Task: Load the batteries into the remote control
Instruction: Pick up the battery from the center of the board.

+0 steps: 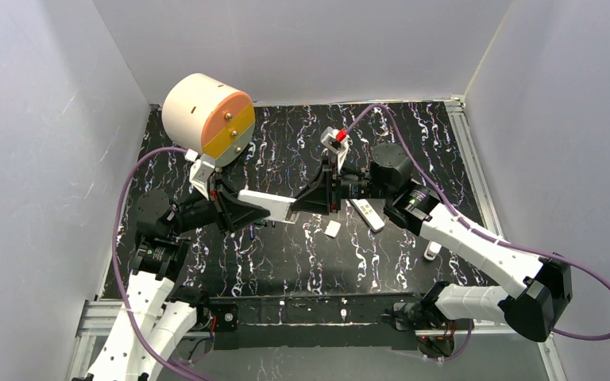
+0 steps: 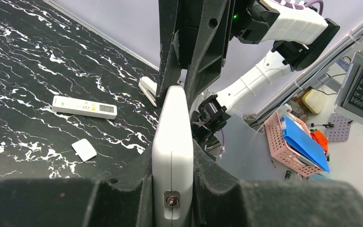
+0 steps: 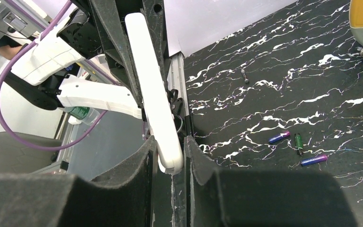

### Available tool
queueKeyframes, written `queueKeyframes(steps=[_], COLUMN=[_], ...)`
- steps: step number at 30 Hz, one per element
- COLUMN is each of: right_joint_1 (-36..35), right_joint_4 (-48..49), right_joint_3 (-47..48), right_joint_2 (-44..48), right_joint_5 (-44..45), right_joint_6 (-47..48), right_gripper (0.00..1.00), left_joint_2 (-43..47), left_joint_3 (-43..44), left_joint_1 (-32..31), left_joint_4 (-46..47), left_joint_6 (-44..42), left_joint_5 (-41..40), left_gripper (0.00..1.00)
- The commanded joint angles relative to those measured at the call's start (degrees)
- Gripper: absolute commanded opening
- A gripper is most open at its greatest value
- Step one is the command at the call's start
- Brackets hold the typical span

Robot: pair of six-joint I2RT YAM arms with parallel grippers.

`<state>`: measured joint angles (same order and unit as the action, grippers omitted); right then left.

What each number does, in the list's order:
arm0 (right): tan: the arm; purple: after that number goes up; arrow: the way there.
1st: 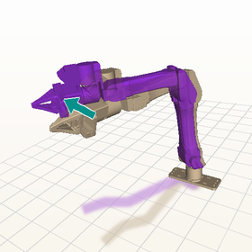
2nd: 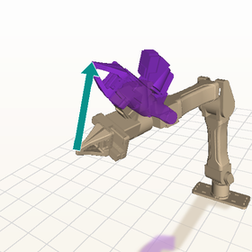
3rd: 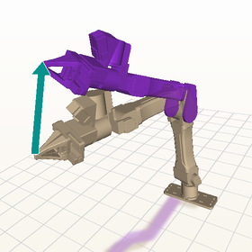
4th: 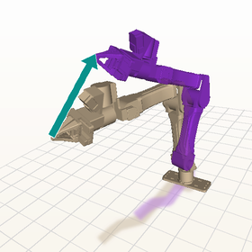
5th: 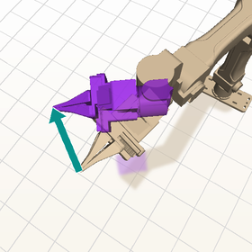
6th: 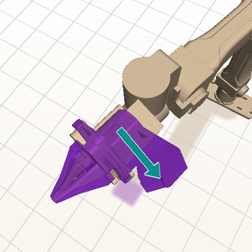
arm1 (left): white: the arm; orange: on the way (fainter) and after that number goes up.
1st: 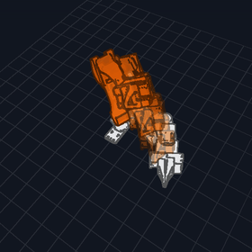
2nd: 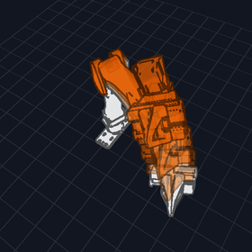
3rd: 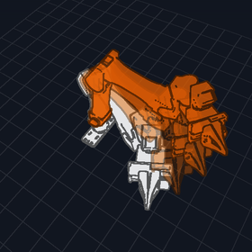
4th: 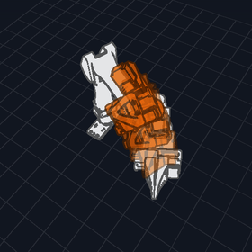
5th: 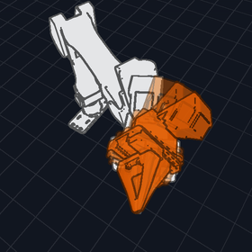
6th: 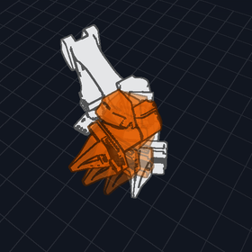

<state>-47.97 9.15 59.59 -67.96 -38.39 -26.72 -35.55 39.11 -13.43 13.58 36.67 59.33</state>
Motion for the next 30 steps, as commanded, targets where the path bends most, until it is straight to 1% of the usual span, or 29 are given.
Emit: queueKeyframes(steps=[1, 3, 5, 6, 9, 10, 12, 14, 16, 19, 22, 24, 27, 30], right_joint_1=[-0.24, -0.20, -0.28, -0.29, -0.17, -0.20, -0.22, -0.20, -0.17, -0.20, -0.26, -0.39, -3.26, -7.37], right_joint_4=[0.39, 0.48, -0.10, -0.44, -0.36, 0.53, 2.52, 3.66, 3.15, -1.95, -6.28, -9.92, -15.04, -20.01], right_joint_3=[2.45, 2.47, 2.73, 2.90, 2.84, 2.52, 1.41, 0.14, -1.03, 0.67, 2.97, 4.70, 8.77, 13.98], right_joint_2=[-1.10, -1.10, -1.17, -1.32, -1.36, -1.24, -0.40, 0.44, 0.71, -1.89, -5.71, -8.65, -14.66, -22.43], right_joint_5=[3.87, 4.51, 5.47, 5.90, 7.10, 7.66, 10.07, 15.36, 21.38, 24.41, 30.04, 36.73, 45.07, 51.33], right_joint_6=[0.57, 0.53, 0.53, 0.53, -0.52, -1.17, -3.25, -5.19, -6.98, -6.52, -6.69, -8.38, -9.18, -11.43], right_gripper=[0.17, 0.10, 0.09, 0.15, 0.55, 0.63, 0.72, 0.77, 0.78, 0.77, 0.75, 0.75, 0.73, 0.70], left_joint_2=[0.61, 0.65, 0.66, 0.58, 0.48, 0.33, 0.32, 0.21, 0.14, -0.37, 0.54, 2.60, 5.64, 8.18], left_joint_3=[2.42, 2.22, 2.07, 1.98, 1.32, 1.02, 0.65, 0.05, 0.49, 2.18, 2.46, 2.01, 1.76, 2.08], left_joint_1=[-0.32, -0.36, -0.37, -0.33, -0.37, -0.28, -0.36, -0.32, -0.36, -0.28, -0.32, -0.29, -0.29, -0.33], left_joint_4=[2.67, 2.68, 2.70, 2.74, 2.64, 1.89, -1.76, -5.49, -11.56, -25.29, -34.95, -39.42, -44.73, -48.04], left_joint_6=[-0.21, -0.19, -0.23, -0.13, -0.13, -0.48, -2.43, -4.05, -6.46, -8.48, -8.71, -7.87, -7.24, -7.36], left_joint_5=[1.13, 0.65, 0.08, -0.22, -2.71, -4.32, -8.19, -12.74, -20.34, -34.79, -47.91, -55.14, -64.59, -70.43], left_gripper=[0.00, 0.00, 0.00, 0.00, 0.00, 0.00, 0.00, 0.00, 0.00, 0.00, 0.00, 0.00, 0.00, 0.00])
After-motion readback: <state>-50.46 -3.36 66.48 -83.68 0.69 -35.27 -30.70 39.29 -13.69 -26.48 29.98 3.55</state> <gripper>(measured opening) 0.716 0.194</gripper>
